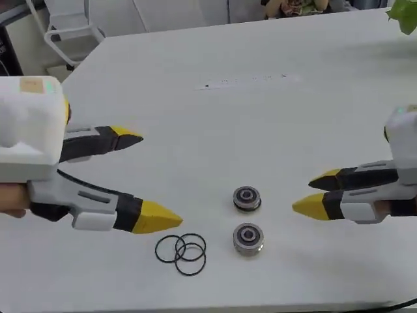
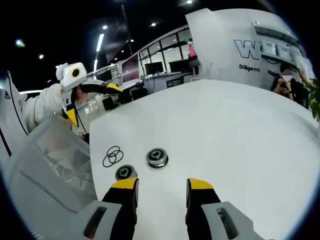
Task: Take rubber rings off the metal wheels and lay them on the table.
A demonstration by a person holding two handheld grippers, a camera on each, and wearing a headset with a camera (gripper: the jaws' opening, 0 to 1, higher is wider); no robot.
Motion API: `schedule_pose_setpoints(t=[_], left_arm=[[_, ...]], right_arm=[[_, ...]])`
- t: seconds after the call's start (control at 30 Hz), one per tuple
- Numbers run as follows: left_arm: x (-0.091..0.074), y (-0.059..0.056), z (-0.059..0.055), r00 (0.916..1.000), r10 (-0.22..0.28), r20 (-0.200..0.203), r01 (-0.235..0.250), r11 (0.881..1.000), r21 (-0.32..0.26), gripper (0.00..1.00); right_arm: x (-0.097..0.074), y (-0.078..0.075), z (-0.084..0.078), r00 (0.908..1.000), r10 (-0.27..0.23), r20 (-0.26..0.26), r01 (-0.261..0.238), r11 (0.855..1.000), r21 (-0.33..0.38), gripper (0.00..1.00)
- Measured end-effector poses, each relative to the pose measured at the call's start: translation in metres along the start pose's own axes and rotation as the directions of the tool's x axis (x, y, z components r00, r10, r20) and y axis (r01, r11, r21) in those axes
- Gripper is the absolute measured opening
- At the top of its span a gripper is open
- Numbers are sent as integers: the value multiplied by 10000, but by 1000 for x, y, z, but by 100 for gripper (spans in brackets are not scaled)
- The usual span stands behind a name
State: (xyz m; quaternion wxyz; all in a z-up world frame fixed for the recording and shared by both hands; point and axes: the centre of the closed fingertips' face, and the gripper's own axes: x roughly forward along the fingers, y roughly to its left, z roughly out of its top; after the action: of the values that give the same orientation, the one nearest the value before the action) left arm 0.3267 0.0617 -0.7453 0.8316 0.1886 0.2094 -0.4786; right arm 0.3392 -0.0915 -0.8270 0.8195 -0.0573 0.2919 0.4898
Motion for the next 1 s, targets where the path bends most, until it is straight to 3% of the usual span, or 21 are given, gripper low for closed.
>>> schedule_pose_setpoints(t=[0.2, 0.43, 0.67, 0.87, 1.0], left_arm=[[37, -3, 18, 9986, -475, 248, 462, 9976, 523, 85], [69, -4, 19, 9956, -905, 222, 882, 9922, 882, 72], [106, 0, -2, 9945, -1005, -278, 1024, 9918, 769, 50], [124, 2, -17, 9946, -867, -564, 894, 9948, 486, 28], [133, -3, -25, 9921, -986, -778, 1005, 9947, 217, 25]], right_arm=[[3, -7, -7, 9995, -323, 3, 322, 9990, 308, 34], [16, 2, -4, 9999, -125, 69, 124, 9997, 213, 32], [34, 6, -2, 9997, 213, -116, -214, 9998, -21, 31], [52, 6, 0, 9985, 472, -288, -477, 9987, -167, 29], [62, 1, 0, 9978, 504, -432, -515, 9984, -238, 27]])
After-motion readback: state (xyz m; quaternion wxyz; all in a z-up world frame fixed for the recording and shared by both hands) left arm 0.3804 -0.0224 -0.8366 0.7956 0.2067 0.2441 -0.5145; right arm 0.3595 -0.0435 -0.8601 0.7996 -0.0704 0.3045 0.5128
